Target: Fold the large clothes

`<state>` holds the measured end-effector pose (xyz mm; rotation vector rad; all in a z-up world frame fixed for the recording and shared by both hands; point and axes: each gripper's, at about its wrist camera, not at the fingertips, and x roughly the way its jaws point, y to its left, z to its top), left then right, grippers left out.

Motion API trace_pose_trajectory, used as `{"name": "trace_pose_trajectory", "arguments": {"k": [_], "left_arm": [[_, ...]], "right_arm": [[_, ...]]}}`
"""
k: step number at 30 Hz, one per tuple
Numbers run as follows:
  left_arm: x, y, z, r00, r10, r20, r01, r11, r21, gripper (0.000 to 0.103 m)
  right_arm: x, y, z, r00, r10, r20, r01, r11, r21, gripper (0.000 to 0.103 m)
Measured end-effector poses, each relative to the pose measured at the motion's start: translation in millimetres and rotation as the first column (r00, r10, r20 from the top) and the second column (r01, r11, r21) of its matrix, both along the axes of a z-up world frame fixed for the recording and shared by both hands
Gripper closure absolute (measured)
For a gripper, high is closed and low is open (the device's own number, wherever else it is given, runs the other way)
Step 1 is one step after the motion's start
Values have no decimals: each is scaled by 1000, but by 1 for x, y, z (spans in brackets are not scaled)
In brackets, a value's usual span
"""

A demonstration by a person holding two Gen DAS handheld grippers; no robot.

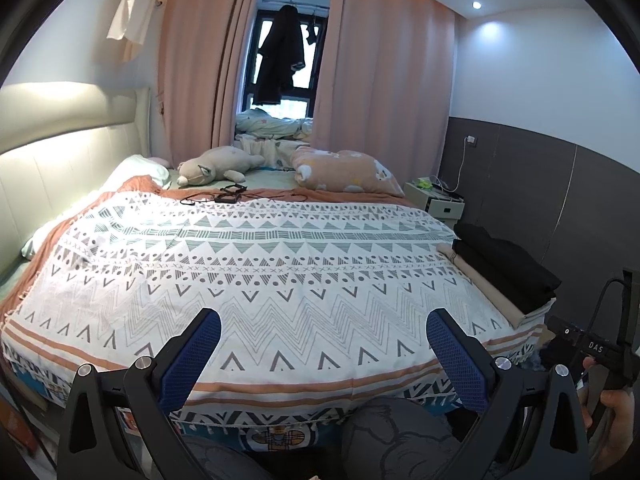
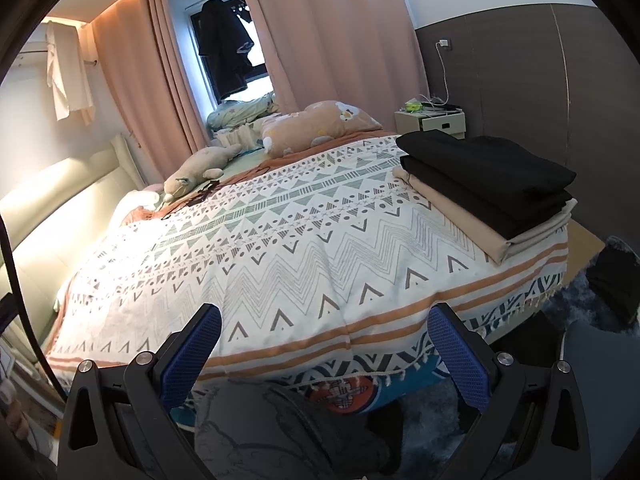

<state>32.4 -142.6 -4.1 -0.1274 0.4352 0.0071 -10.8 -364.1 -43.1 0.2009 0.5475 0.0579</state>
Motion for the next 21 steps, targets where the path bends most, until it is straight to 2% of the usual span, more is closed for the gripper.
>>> {"name": "trace_pose_trajectory", "arguments": {"k": [21], "left_arm": [[-3,1,-4,1000,1,-9,-1,1000,-6,0]], "right_arm": [[1,2,-1,1000,0,-10,0,1000,2,0]]}}
